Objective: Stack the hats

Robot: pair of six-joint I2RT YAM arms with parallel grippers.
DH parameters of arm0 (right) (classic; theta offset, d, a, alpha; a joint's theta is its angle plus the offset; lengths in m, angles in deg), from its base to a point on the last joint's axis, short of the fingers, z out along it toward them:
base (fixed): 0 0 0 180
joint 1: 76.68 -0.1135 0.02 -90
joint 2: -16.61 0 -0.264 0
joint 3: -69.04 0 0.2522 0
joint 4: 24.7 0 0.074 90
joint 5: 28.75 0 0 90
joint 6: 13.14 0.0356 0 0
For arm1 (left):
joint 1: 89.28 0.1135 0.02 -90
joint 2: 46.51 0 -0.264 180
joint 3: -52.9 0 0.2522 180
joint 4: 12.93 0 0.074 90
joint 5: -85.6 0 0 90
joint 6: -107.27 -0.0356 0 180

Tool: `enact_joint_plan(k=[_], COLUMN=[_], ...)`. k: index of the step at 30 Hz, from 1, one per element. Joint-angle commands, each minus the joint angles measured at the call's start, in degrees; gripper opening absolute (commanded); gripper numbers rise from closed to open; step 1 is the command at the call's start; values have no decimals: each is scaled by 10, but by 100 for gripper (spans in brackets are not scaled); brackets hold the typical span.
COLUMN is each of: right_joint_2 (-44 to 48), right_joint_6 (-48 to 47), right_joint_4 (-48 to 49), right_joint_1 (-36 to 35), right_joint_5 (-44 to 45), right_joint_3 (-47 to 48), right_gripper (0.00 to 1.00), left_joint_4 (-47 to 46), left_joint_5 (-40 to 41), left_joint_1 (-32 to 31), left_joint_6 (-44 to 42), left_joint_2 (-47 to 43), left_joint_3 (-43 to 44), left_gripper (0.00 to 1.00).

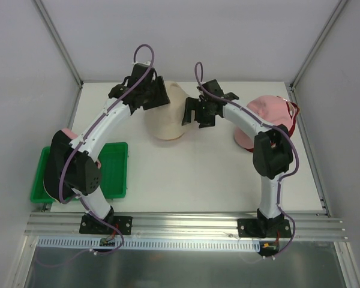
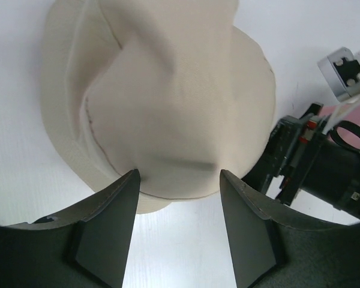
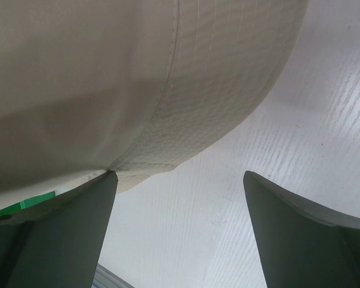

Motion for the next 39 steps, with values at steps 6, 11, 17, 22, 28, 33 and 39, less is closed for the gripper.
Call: enact_joint_plan(k=[6,11,17,22,28,33,39], right_joint_2=[50,73,68,63,79,101,130], right_joint_6=[4,9,9,10,8,2,0], right_joint_4=[13,12,11,4,2,-4,-13], right_joint_1=[-3,-2,-2,-2,-5,-4,-4], right_joint_5=[13,16,17,19,28,31,31], right_joint_3=[-25,-42,-46,-47,-61,-62,-57], right_gripper=[92,92,92,91,91,91,92], left_joint_4=[8,8,8,10,12,11,13], left_joint_5=[-7,-2,2,3,-10,6,45], left_joint_1=[-21,-21,-26,-29,-32,-34,-34], left_joint_6=[-15,-16,-17,-27,-39,-40,-40], left_joint_2=[6,2,-2,-9,-11,-36,-92], left_joint_3=[-5,-37,-56,-46,-42,-47,-41], left_gripper=[55,55,54,56,59,63,67])
